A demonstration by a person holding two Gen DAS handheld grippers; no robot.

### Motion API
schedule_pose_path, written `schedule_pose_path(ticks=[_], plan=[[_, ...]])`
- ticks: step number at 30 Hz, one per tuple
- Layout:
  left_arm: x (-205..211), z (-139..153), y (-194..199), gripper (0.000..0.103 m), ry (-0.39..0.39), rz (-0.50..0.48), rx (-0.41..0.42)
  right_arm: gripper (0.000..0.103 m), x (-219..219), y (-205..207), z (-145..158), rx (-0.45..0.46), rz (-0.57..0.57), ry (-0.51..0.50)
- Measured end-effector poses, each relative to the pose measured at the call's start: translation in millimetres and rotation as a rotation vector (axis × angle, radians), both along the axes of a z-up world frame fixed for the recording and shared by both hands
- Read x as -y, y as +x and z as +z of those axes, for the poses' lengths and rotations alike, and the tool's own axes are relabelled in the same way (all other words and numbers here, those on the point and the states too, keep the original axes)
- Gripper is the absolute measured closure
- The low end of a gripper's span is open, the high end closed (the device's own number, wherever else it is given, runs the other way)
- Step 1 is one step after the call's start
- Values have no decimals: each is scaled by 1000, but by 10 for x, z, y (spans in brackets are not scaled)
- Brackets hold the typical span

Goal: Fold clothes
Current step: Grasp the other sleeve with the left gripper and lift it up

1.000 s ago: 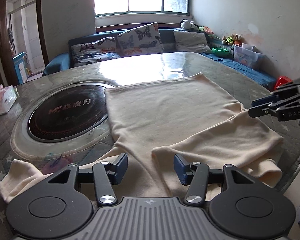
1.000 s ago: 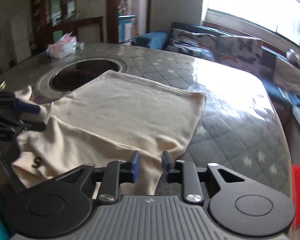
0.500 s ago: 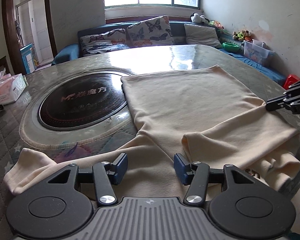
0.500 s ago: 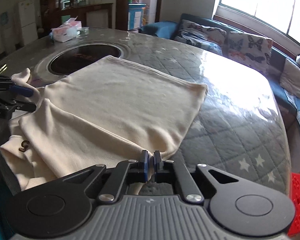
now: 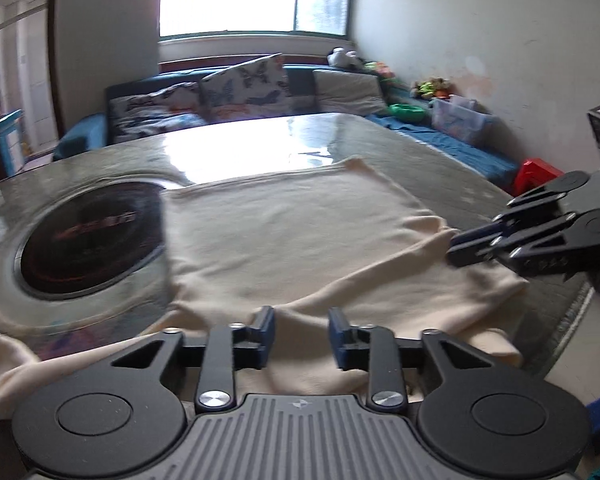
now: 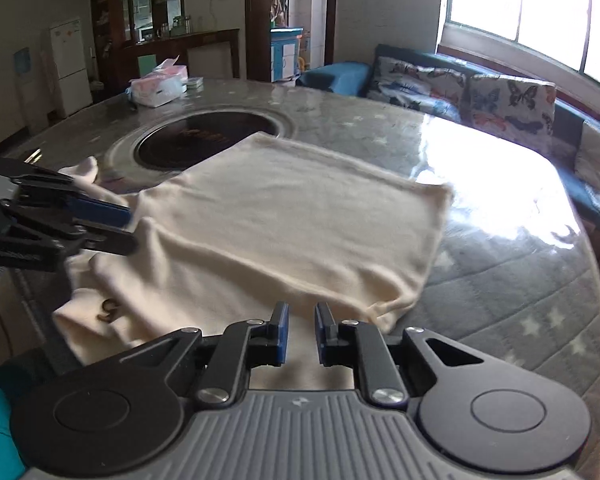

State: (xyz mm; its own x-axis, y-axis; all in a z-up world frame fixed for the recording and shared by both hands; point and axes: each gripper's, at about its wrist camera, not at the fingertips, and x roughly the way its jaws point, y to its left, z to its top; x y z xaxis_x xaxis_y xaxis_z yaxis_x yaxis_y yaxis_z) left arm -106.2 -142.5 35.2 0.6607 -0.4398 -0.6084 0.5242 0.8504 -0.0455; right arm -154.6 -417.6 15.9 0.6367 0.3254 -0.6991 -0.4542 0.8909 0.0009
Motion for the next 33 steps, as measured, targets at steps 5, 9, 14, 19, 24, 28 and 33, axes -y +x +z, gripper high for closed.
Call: schedule_pose_path(ticks=[5, 9, 14, 19, 24, 28, 33], plan=[[6, -139, 57, 86, 31, 0, -16, 88, -60, -33, -113, -31, -12, 0], [-201, -94, 31, 83, 13, 34, -3, 87, -86, -35, -98, -34, -7, -7], [-641, 32, 42, 83, 14, 181, 28, 85, -243, -14, -35, -23, 49, -17], [-1252, 105, 159, 72, 54, 449, 56, 73, -452, 13, 12, -5, 110, -20], [-1787, 29, 294, 60, 102, 696, 27, 72, -614, 32, 39, 2, 146, -20], [-2018, -86, 342, 58, 78, 762, -39, 69, -701, 52, 47, 0, 167, -23], [-2064, -139, 377, 59, 35, 751, -70, 65, -826, 65, 46, 1, 201, -23]])
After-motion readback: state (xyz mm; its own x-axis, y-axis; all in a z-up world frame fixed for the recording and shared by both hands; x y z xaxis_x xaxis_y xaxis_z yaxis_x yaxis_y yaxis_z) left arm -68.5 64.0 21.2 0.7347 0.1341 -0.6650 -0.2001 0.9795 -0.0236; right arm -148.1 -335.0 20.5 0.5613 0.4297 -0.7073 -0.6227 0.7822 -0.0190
